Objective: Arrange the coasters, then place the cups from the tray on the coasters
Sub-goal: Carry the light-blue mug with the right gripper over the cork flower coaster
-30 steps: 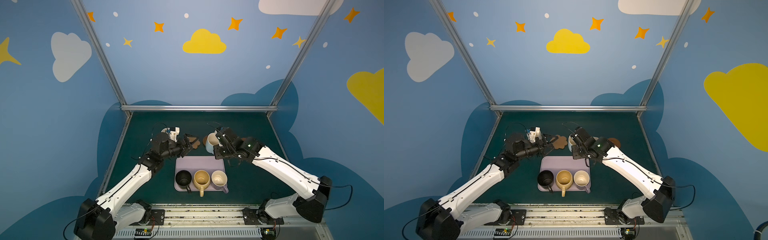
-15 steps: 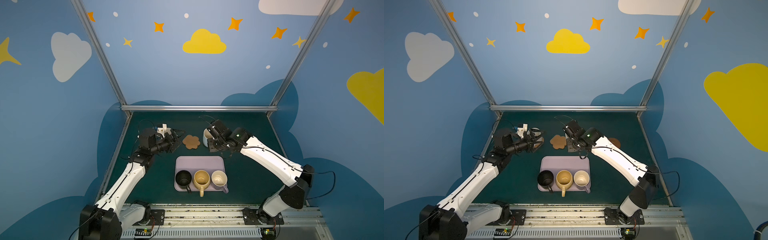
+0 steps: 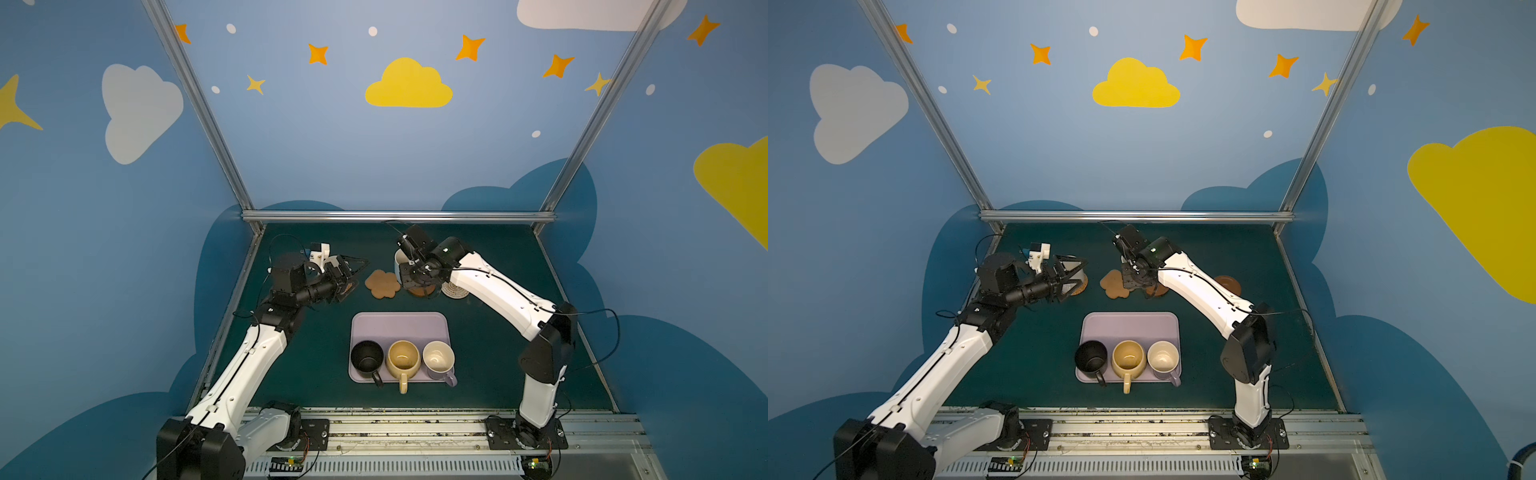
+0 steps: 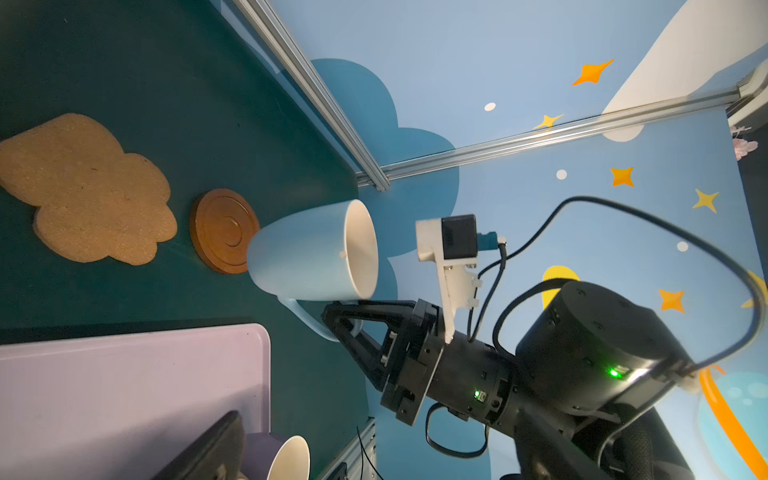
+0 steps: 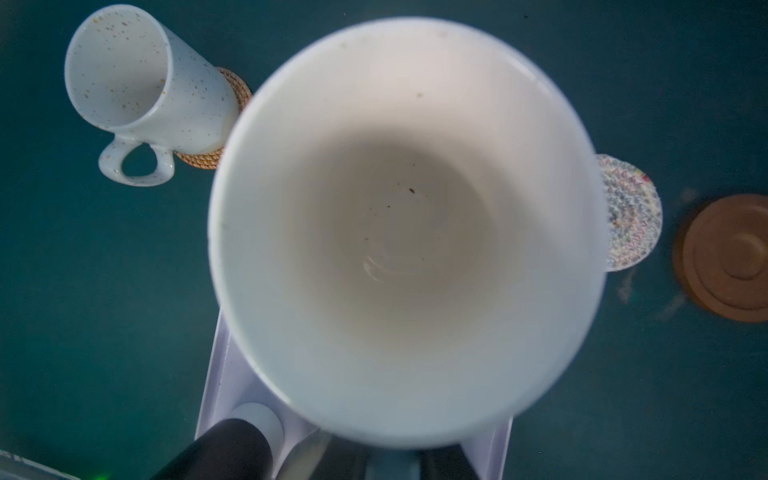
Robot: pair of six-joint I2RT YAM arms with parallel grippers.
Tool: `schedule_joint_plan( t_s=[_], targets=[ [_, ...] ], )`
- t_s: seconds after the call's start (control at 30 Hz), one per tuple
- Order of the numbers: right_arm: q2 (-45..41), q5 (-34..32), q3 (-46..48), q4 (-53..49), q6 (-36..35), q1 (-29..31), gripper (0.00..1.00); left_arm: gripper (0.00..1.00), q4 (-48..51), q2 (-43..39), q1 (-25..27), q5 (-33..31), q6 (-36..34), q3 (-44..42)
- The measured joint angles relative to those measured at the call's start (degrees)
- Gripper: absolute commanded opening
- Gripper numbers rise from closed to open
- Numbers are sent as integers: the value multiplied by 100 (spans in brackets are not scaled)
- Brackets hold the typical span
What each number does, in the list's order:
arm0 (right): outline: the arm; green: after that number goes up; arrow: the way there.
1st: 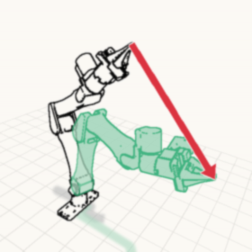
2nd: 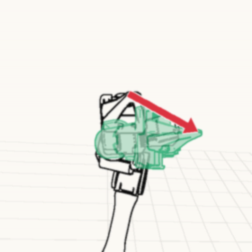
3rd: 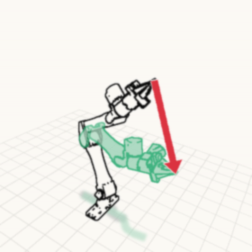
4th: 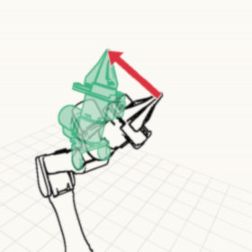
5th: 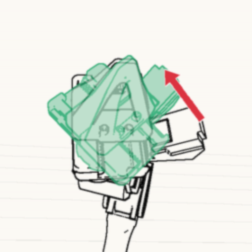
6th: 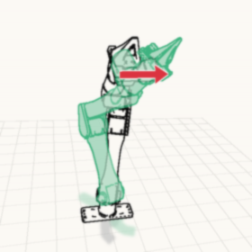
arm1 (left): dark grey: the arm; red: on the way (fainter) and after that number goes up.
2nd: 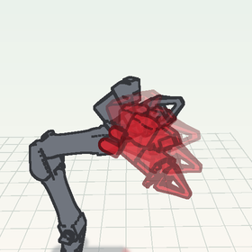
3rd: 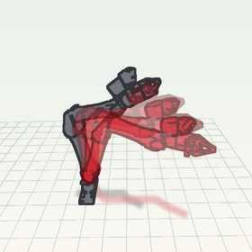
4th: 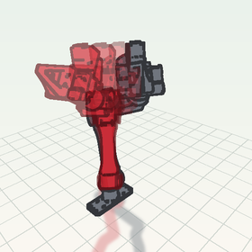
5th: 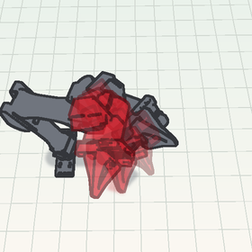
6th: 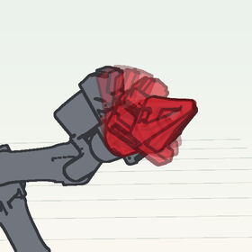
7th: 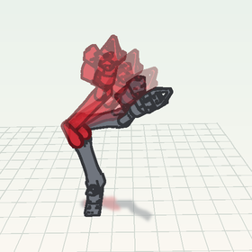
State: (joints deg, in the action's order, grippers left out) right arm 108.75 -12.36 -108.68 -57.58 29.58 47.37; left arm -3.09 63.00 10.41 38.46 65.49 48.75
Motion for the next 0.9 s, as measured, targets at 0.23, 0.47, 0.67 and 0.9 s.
schedule_joint_plan(
  t_s=[0.23, 0.47, 0.67, 0.9],
  targets=[
    [402, 177, -516, -140, 24, -57, 0, 100, -142, 258, -76, 4, 109, 11],
    [951, 256, -1152, -358, 92, -85, 0, 100, -136, 286, -76, -195, 83, 11],
    [1464, 330, -1674, -527, 155, -87, 0, 100, -170, 391, -70, -278, 90, -35],
    [1773, 341, -2111, -721, 313, -76, 0, 100, -273, 494, -70, -411, 197, -131]
  ],
)
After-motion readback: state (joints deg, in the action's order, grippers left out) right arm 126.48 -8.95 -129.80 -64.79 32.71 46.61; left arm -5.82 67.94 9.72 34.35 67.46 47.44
